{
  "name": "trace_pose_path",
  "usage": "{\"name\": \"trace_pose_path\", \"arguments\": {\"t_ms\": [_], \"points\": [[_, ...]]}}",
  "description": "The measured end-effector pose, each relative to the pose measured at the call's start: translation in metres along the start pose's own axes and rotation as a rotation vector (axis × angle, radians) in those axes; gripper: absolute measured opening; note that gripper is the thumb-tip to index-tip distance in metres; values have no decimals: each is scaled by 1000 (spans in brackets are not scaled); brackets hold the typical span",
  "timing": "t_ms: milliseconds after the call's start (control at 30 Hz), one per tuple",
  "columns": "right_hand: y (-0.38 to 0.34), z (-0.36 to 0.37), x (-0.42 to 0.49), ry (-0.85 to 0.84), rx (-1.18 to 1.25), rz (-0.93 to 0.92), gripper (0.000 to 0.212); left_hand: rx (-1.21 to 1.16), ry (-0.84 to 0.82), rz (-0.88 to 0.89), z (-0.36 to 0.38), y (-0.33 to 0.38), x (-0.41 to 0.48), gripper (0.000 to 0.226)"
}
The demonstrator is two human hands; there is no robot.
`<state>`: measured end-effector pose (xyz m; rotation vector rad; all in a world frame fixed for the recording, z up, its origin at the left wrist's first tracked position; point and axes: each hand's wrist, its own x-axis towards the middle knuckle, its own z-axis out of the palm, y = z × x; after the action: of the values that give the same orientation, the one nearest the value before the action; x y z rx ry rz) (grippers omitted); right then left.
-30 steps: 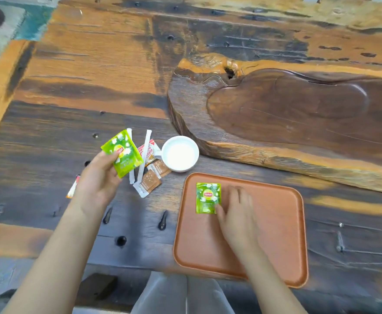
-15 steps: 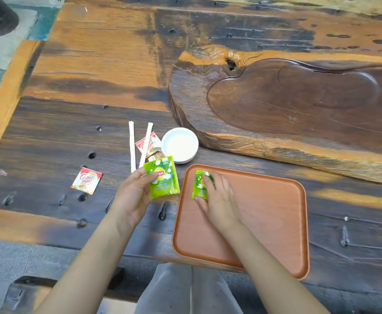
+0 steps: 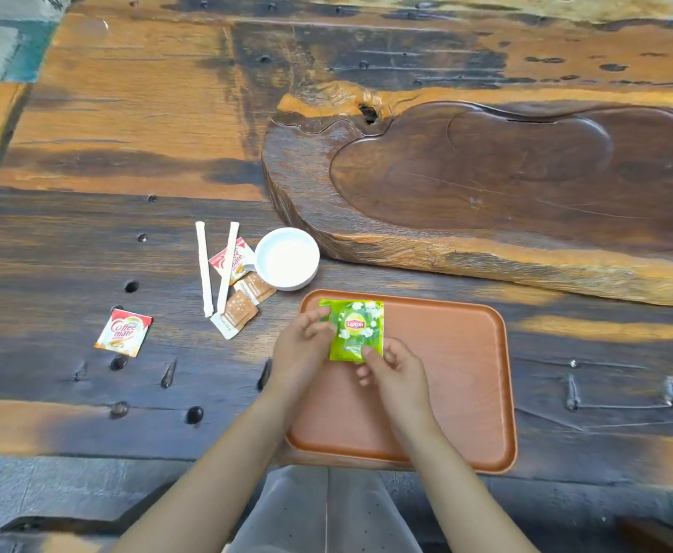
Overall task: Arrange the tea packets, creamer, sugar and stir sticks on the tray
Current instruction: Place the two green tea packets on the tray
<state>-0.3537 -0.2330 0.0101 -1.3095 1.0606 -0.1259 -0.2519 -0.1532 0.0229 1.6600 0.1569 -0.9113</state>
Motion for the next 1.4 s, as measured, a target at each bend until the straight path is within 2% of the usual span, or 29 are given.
{"name": "trace_pose_path", "arguments": {"t_ms": [67, 133, 200, 267, 433, 633, 700, 733, 800, 867, 1000, 1200, 1400], "points": [[6, -12, 11, 135, -22, 52, 22, 359, 105, 252, 1, -7, 6, 35], [10, -19, 20, 211, -87, 86, 23, 690, 95, 462, -1, -17, 14, 40], [13, -20, 27, 246, -148, 106, 24, 909, 6, 533, -2, -30, 21, 40], [13, -16, 31, 245, -203, 110, 24, 1006, -46, 547, -3, -41, 25, 38], [8, -8, 35, 240, -336, 124, 9, 1060, -18, 605, -1, -50, 29, 33], [10, -3, 31, 308, -747, 25, 28, 1076, 4, 627, -2, -54, 30, 33], [12, -4, 29, 338, -837, -93, 31, 1083, 8, 634, -1, -54, 30, 32], [13, -5, 28, 313, -855, -200, 31, 1085, 7, 634, -1, -54, 30, 31], [17, -4, 26, 132, -870, -412, 37, 1080, 7, 630, -1, -55, 30, 31], [21, -3, 27, -21, -909, -496, 46, 1072, 9, 622, -1, -55, 29, 33], [27, -6, 33, 3, -953, -498, 50, 1087, 0, 622, -1, -53, 29, 33], [25, -11, 36, -46, -985, -495, 50, 1095, -9, 651, -3, -52, 29, 32], [27, -14, 36, -43, -958, -515, 44, 1106, -13, 662, -3, -52, 28, 30]]}}
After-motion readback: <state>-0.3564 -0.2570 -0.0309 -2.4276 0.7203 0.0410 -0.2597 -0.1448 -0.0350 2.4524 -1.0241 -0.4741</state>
